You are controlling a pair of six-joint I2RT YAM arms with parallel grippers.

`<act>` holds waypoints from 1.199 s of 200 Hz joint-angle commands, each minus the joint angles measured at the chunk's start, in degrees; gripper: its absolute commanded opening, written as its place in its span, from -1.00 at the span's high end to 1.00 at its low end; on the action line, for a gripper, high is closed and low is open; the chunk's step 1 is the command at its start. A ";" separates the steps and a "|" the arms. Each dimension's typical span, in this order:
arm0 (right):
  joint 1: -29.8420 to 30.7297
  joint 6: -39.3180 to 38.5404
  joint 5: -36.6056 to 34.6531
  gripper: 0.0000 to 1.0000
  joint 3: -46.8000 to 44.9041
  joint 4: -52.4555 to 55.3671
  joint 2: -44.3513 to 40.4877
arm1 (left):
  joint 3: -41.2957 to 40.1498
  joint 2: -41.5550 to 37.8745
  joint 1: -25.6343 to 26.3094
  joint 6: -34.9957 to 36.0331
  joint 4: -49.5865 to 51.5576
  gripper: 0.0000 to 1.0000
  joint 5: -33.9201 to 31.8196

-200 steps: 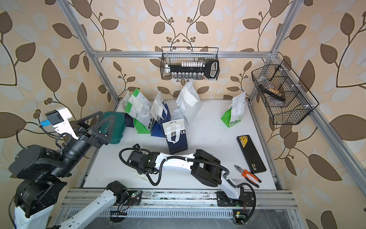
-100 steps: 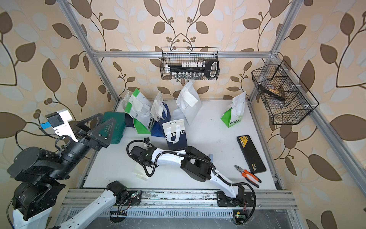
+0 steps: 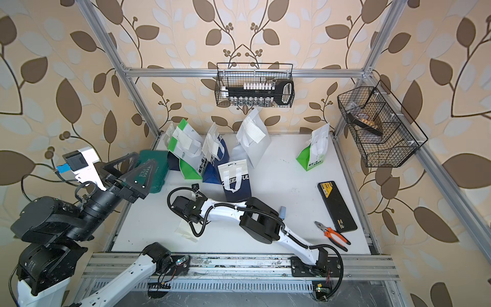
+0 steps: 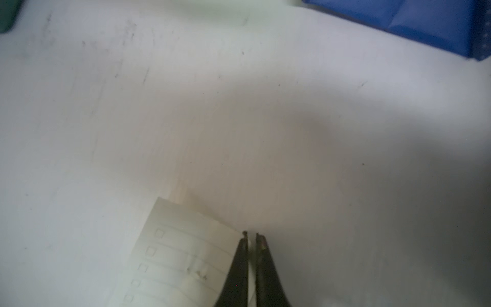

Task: Staple the receipts to the bags
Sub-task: Pick up the receipt from the center of the board.

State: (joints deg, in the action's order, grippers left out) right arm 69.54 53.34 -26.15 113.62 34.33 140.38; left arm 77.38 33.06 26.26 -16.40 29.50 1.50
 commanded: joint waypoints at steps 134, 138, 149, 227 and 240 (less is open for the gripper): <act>4.55 -32.68 11.42 1.00 -37.41 -36.92 -34.83 | 0.11 1.98 0.07 2.86 0.64 -0.98 1.51; 4.71 -32.85 11.43 1.00 -38.84 -37.04 -36.40 | 0.18 2.20 0.07 2.81 0.73 -0.98 1.68; 4.85 -33.62 12.55 1.00 -42.49 -36.96 -40.97 | 0.41 2.91 0.03 2.96 1.17 -0.98 2.51; -0.58 -36.92 15.72 1.00 -62.77 -31.50 -72.79 | -1.62 14.23 0.02 5.26 -2.54 -0.98 18.69; -4.90 -36.92 19.54 1.00 -65.59 -32.86 -76.47 | -1.44 17.60 0.02 6.67 -2.59 -0.97 20.39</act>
State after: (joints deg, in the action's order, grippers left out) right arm 70.19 17.74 -12.38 52.62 1.48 68.62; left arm 76.29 45.10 26.26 -13.34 30.15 14.09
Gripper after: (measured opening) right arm 0.047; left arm 0.989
